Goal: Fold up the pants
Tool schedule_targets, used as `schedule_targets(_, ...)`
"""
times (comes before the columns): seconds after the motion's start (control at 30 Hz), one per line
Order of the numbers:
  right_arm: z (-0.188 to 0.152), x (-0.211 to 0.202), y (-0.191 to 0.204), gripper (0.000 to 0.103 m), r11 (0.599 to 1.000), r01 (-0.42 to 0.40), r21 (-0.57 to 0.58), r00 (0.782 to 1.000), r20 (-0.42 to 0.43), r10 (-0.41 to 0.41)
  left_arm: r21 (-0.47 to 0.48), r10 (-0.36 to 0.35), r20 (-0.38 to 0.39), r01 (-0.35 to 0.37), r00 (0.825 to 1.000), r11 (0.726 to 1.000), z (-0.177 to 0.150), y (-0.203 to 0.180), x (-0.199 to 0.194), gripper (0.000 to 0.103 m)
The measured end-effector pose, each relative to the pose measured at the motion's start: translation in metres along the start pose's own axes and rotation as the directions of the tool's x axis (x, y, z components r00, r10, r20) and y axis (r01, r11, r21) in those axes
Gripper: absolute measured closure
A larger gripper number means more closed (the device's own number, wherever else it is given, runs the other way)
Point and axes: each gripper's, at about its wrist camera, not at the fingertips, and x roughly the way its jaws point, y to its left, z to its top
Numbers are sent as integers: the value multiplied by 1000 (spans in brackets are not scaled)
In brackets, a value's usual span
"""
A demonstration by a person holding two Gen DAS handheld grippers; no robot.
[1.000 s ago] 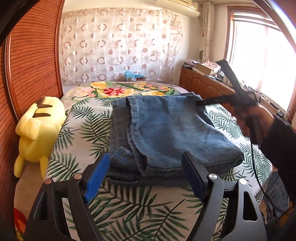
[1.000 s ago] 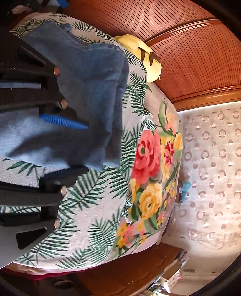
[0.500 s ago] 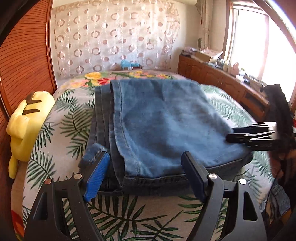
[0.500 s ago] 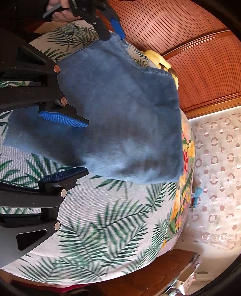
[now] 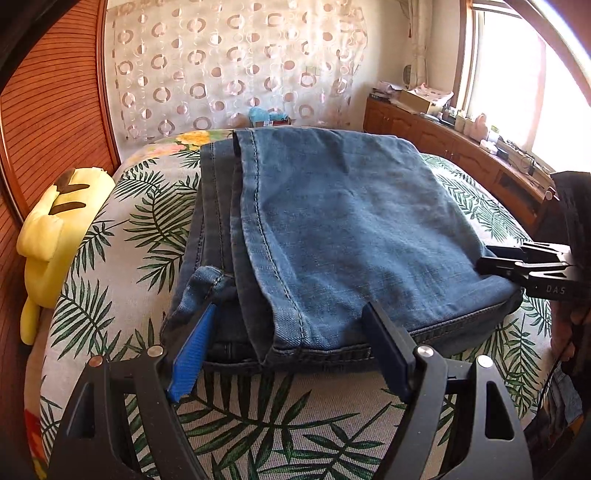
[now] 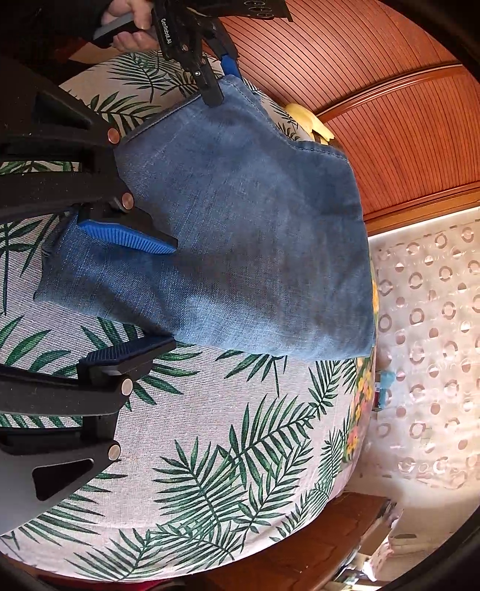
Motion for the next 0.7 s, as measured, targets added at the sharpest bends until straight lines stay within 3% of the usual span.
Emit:
schedule_targets(0.47,-13,-8,1,54,1000,1,4,999,45,-1,36,-39,52,37,998,999,12,-22,-19,23)
schedule_targets(0.7,-8,-9,0,54,1000,6,26,999,34,-7,70,-24,7,23,1000,997,6,-32,-2,23)
